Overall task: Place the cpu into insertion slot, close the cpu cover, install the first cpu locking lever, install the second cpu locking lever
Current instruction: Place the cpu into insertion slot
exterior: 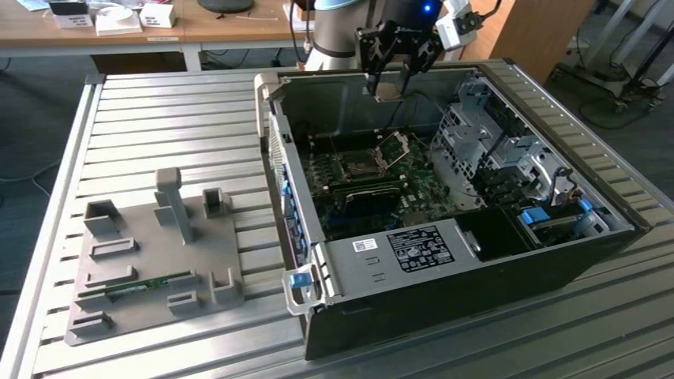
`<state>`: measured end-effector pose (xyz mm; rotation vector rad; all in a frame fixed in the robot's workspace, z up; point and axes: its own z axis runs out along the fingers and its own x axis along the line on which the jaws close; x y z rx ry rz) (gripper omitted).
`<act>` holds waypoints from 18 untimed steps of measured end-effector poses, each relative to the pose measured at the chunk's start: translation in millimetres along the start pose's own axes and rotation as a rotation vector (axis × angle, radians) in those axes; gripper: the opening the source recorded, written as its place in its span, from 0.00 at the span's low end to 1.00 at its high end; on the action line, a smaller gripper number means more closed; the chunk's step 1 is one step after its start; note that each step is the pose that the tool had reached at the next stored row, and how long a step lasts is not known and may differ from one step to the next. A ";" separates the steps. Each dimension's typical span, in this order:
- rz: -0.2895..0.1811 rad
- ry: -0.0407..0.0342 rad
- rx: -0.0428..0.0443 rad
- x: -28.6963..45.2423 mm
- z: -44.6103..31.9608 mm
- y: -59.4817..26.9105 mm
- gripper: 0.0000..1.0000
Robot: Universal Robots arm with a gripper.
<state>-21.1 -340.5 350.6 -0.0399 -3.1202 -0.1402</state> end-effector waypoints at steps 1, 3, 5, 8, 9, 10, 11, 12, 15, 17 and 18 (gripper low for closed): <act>0.000 0.0000 0.0000 0.0 0.6 -0.1 0.54; 0.000 -0.0001 -0.0001 0.1 2.1 -0.2 0.54; 0.000 0.0000 0.0001 0.2 3.7 -0.4 0.54; 0.000 0.0000 0.0000 0.2 6.6 -0.8 0.54; 0.000 0.0000 0.0001 0.3 7.6 -0.9 0.54; 0.000 0.0000 0.0001 0.3 8.6 -1.0 0.54; 0.000 0.0000 0.0000 0.3 9.7 -1.1 0.54; 0.000 0.0000 0.0000 0.4 10.8 -1.2 0.54; 0.000 0.0000 0.0000 0.4 13.8 -1.6 0.54; 0.000 0.0000 0.0001 0.6 15.7 -1.9 0.54; 0.000 0.0000 0.0001 0.8 16.5 -2.0 0.54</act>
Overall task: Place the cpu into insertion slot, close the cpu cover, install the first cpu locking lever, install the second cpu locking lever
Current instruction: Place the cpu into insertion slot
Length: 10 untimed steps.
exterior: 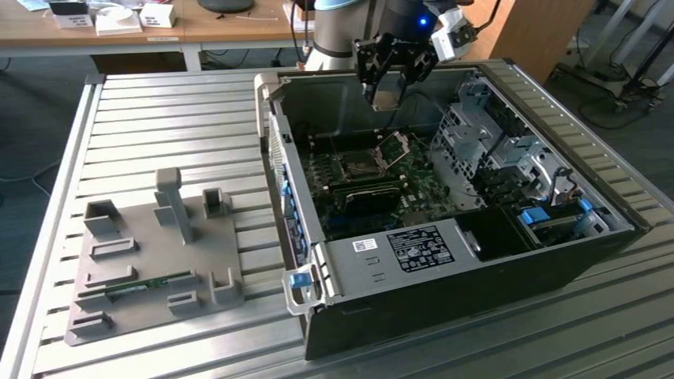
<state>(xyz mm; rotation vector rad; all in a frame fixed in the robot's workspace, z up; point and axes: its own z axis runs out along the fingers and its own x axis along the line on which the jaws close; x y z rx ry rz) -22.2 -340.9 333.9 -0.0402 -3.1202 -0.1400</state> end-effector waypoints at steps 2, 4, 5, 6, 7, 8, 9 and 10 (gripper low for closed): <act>0.000 0.0000 -0.0001 0.5 1.5 -0.2 0.54; 0.000 0.0000 -0.0001 1.0 3.0 -0.3 0.54; 0.000 0.0000 -0.0001 1.1 3.7 -0.4 0.54; 0.000 0.0000 0.0000 1.2 4.2 -0.5 0.54; 0.000 0.0001 0.0001 1.3 4.2 -0.5 0.54; 0.000 0.0001 0.0002 1.3 4.2 -0.5 0.54; 0.000 0.0000 0.0000 1.3 4.3 -0.5 0.54; 0.000 0.0000 0.0000 1.3 4.3 -0.5 0.54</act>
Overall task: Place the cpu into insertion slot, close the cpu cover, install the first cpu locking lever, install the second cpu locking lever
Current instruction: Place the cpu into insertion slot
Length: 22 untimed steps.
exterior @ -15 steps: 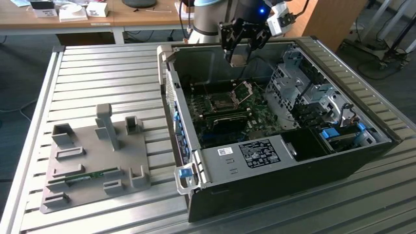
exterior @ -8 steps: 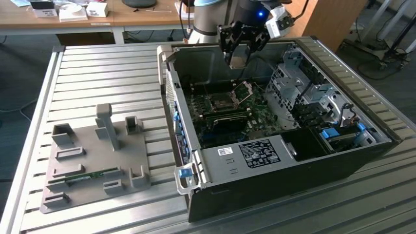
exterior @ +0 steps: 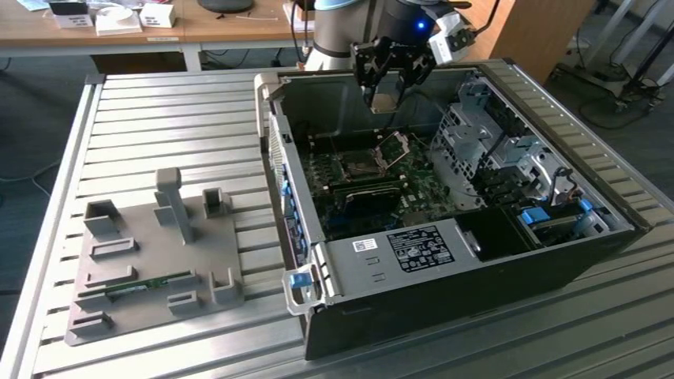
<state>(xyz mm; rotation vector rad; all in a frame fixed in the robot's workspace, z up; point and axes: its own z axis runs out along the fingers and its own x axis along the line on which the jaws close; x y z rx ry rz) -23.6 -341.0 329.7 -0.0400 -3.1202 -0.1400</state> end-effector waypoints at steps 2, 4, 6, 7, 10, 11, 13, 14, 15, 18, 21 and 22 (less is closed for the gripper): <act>0.000 -0.0001 -0.0001 0.0 0.2 0.0 0.54; 0.000 -0.0001 -0.0003 0.0 1.2 -0.1 0.54; 0.000 0.0000 -0.0001 0.0 2.1 -0.2 0.54; 0.000 0.0000 0.0000 -0.1 2.3 -0.2 0.54; 0.000 0.0000 0.0001 0.0 2.4 -0.2 0.54; 0.000 0.0000 -0.0001 0.0 2.4 -0.2 0.54; 0.000 0.0000 0.0000 -0.1 2.5 -0.2 0.54; 0.000 0.0000 0.0000 -0.1 2.5 -0.2 0.54; 0.000 0.0000 0.0000 -0.1 2.7 -0.2 0.54; 0.000 0.0000 0.0001 -0.1 3.8 -0.3 0.54; 0.000 0.0000 -0.0001 -0.1 4.5 -0.4 0.54; 0.000 -0.0001 -0.0003 -0.1 4.9 -0.4 0.54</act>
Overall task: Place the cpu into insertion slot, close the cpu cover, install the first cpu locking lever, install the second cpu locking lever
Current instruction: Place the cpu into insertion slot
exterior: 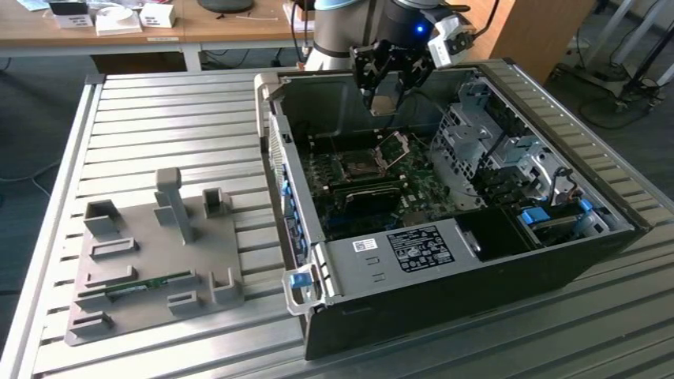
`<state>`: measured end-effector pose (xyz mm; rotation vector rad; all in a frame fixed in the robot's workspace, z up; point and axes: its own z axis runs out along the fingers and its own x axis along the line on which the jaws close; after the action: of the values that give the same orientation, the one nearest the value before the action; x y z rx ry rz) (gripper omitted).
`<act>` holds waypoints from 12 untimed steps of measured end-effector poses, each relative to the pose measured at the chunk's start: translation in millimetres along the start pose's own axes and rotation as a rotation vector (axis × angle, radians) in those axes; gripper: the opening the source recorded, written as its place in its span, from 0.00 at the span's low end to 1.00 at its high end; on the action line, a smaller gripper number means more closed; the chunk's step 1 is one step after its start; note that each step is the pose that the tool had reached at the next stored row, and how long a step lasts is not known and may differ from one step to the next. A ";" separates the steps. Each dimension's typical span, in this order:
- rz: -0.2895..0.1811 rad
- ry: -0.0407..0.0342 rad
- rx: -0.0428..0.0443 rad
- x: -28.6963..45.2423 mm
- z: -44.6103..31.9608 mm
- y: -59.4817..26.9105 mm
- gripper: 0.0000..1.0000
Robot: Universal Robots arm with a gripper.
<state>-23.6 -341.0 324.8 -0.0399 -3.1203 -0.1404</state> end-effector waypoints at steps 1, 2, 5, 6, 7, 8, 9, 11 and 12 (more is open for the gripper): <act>0.000 0.0000 0.0000 0.0 0.2 0.0 0.54; 0.000 0.0002 0.0003 0.0 0.3 -0.1 0.54; 0.000 0.0001 0.0002 0.0 0.8 -0.1 0.54; 0.000 0.0001 0.0002 0.0 0.8 -0.1 0.54; 0.000 0.0001 0.0001 0.0 1.1 -0.1 0.54; 0.000 0.0001 0.0001 0.0 1.1 -0.1 0.54; 0.000 0.0001 0.0002 0.0 1.1 -0.1 0.54; 0.000 0.0001 0.0002 0.0 1.1 -0.1 0.54; 0.000 0.0001 0.0002 0.0 1.3 -0.1 0.54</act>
<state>-23.6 -341.0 323.5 -0.0399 -3.1202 -0.1401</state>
